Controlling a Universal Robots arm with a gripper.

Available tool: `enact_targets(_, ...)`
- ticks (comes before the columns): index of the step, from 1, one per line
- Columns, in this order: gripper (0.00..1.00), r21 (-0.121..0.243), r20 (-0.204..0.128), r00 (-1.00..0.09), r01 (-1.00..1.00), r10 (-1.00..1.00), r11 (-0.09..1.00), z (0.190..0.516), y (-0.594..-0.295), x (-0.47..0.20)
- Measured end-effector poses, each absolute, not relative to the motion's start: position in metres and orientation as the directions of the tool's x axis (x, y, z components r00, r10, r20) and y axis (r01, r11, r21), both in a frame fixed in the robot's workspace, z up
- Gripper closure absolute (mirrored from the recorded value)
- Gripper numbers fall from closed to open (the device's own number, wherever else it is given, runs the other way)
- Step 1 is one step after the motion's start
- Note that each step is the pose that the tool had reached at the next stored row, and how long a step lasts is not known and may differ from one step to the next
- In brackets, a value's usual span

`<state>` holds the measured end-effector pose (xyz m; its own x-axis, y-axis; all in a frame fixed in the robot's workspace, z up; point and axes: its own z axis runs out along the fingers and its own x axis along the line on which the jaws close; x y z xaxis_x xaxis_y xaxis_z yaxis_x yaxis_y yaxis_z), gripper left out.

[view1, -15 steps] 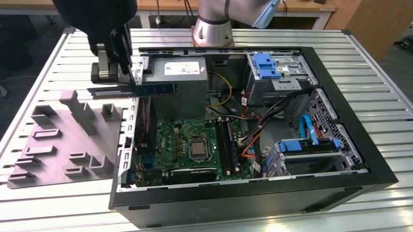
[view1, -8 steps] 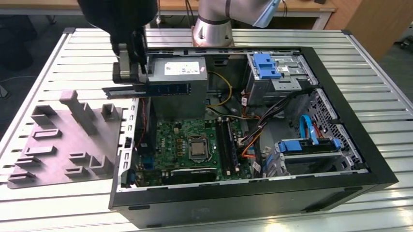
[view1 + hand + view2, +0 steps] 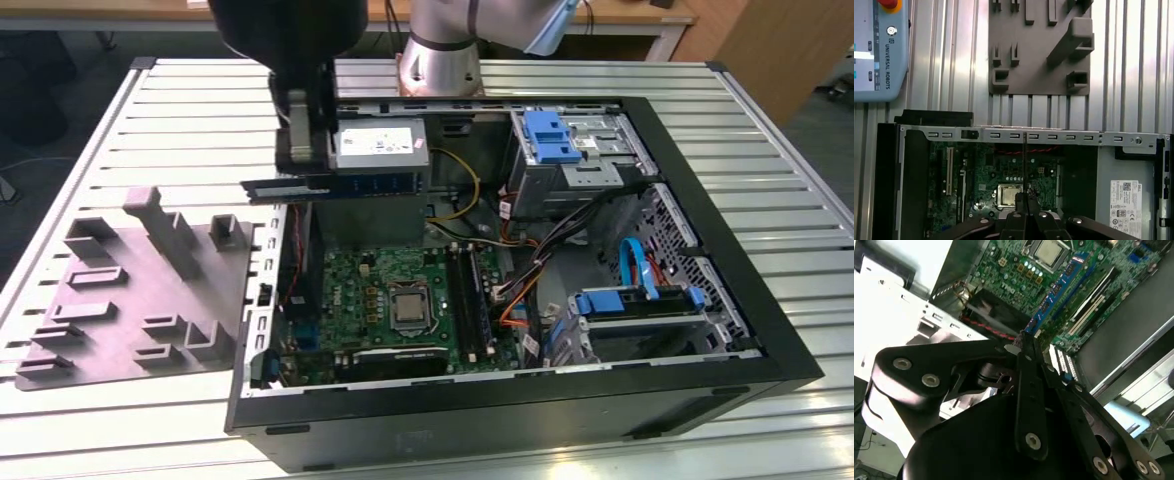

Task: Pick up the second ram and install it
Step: 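Pick up the second ram and move it above second insertion slot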

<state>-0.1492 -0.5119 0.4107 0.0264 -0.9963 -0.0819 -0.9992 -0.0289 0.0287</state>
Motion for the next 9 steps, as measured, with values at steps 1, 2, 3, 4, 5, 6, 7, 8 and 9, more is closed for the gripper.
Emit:
enact_targets(1, 0.89, 0.029, -0.082, 0.026, -0.999, -0.996, -0.029, 0.411, -0.512, -0.146)
enact_targets(2, 0.89, 0.029, -0.082, 0.026, -0.999, -0.996, -0.028, 0.411, -0.512, -0.143)
enact_targets(3, 0.89, 0.029, -0.082, 0.025, -0.999, -0.996, -0.028, 0.410, -0.512, -0.141)
enact_targets(4, 0.89, 0.029, -0.082, 0.025, -0.999, -0.996, -0.027, 0.410, -0.512, -0.138)
enact_targets(5, 0.89, 0.029, -0.082, 0.024, -0.999, -0.996, -0.027, 0.410, -0.512, -0.136)
enact_targets(6, 0.89, 0.029, -0.082, 0.024, -0.999, -0.996, -0.026, 0.410, -0.512, -0.134)
enact_targets(7, 0.89, 0.029, -0.082, 0.023, -0.999, -0.996, -0.026, 0.410, -0.512, -0.131)
enact_targets(8, 0.89, 0.029, -0.082, 0.023, -0.999, -0.996, -0.025, 0.409, -0.512, -0.129)
enact_targets(9, 0.89, 0.029, -0.082, 0.022, -0.999, -0.996, -0.024, 0.409, -0.512, -0.127)
